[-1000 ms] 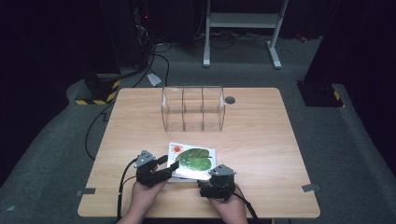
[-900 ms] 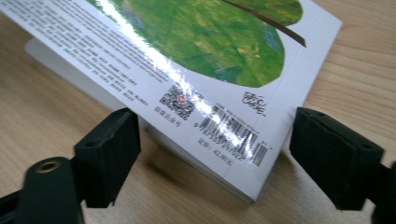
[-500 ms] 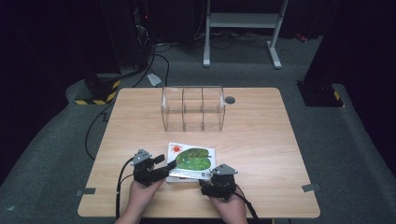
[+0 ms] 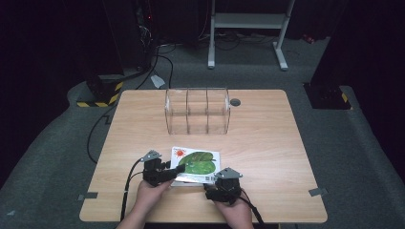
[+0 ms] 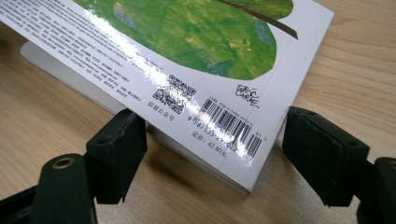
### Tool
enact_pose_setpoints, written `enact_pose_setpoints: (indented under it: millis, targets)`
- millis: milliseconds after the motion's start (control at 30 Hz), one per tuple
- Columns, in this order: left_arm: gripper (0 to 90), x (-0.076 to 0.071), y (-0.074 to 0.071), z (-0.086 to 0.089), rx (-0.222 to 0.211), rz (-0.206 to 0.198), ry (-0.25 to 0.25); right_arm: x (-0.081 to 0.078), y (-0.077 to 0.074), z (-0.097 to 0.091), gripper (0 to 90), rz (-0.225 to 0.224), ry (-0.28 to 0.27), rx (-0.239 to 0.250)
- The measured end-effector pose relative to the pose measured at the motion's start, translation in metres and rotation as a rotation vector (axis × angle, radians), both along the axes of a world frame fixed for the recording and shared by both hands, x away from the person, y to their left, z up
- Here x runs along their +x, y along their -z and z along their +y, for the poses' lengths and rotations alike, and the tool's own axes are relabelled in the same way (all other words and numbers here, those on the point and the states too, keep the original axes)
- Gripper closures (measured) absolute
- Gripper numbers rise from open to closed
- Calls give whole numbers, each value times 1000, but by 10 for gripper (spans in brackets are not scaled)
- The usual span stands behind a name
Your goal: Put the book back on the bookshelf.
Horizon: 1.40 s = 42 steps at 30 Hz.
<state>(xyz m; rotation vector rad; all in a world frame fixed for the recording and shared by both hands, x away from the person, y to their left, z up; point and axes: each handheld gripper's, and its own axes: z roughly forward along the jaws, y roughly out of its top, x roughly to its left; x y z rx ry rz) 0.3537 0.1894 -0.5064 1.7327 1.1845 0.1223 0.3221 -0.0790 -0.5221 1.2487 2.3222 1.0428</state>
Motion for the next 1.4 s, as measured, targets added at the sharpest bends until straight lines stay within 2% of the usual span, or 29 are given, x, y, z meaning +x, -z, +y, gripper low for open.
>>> enact_pose_setpoints:
  millis: [233,333,433,500,533,600,633,667,767,833,867,1100,1300,1400]
  targets:
    - [526,0,-1,2,10,-10,11,0,-1,-3,225,23,-13,11]
    - [530,-1,-2,2,31,-17,12,-3,-2,-5,238,19,-22,18]
    - [529,-2,-2,0,62,-43,17,-5,-2,-9,244,26,-30,36]
    - [528,-3,-1,0,77,-52,19,-8,-3,-12,272,21,-37,65]
    - [527,-3,-1,-1,102,-63,23,-10,-5,-15,290,5,-39,89]
    - [530,-4,-1,-2,121,-72,25,-14,-9,-20,297,-29,-34,119]
    - [532,-5,-1,-3,134,-78,27,-14,-11,-21,293,-51,-34,116]
    - [533,-5,-1,-3,134,-78,27,-14,-11,-21,293,-51,-34,116]
    - [538,-7,-3,-5,175,-105,36,-12,-15,-24,281,-78,-18,117]
    - [546,-10,-4,-6,214,-136,50,-8,-13,-27,296,-69,-14,127]
    - [547,-10,-4,-6,214,-136,50,-8,-13,-27,296,-69,-14,127]
    - [559,-15,-5,-10,287,-187,66,0,-9,-28,328,-49,-28,125]
    - [565,-19,-7,-12,310,-232,76,1,-5,-26,348,-72,-37,104]
    - [573,-21,-8,-12,313,-252,81,1,-3,-29,356,-65,-28,126]
